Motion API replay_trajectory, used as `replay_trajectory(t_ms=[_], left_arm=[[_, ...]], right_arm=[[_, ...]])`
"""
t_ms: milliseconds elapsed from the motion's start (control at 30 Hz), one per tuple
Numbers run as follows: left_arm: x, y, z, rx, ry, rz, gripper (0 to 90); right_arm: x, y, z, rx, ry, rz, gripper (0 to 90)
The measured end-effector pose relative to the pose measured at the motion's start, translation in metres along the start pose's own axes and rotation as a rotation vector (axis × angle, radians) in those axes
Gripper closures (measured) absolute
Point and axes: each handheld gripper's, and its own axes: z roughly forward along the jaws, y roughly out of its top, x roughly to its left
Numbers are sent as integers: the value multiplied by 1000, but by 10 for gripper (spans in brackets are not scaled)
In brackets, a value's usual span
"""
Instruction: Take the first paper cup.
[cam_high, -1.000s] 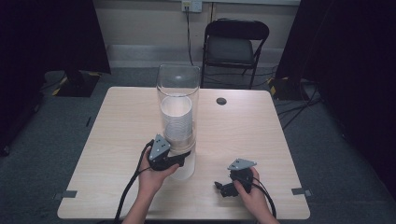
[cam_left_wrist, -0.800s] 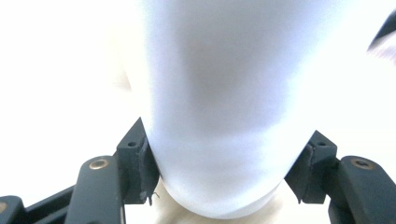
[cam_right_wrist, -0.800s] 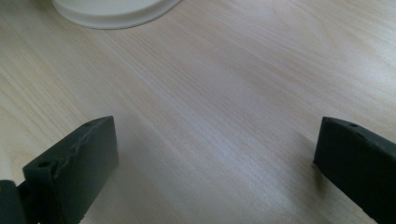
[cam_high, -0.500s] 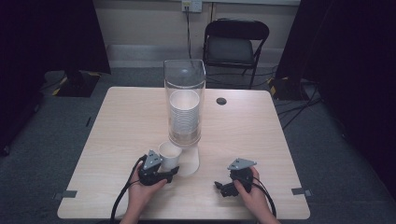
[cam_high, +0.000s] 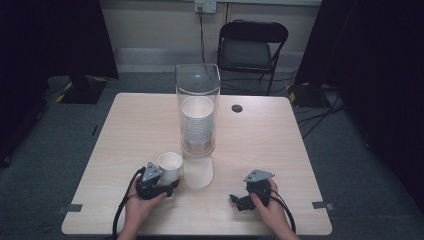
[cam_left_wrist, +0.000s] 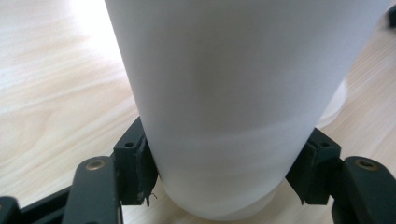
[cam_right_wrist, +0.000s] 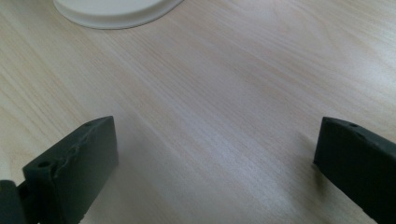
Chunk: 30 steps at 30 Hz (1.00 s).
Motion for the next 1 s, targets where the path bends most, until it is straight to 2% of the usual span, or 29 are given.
replay_trajectory(t_ms=[67, 200, 267, 367, 467, 833, 1000], left_arm=[[3, -1, -1, -4, 2, -9, 349], [8, -2, -2, 38, 22, -10, 347], [11, -3, -2, 55, 18, -34, 345], [13, -4, -2, 72, 12, -33, 344], [15, -4, -3, 77, 20, -13, 342], [14, -5, -4, 84, 20, 0, 339], [12, -6, -7, 84, -6, 20, 343]], right_arm=[[0, 0, 0, 0, 0, 0, 0], [0, 0, 0, 0, 0, 0, 0], [0, 0, 0, 0, 0, -1, 0], [0, 0, 0, 0, 0, 0, 0], [0, 0, 0, 0, 0, -1, 0], [0, 0, 0, 0, 0, 0, 0], [0, 0, 0, 0, -1, 1, 0]])
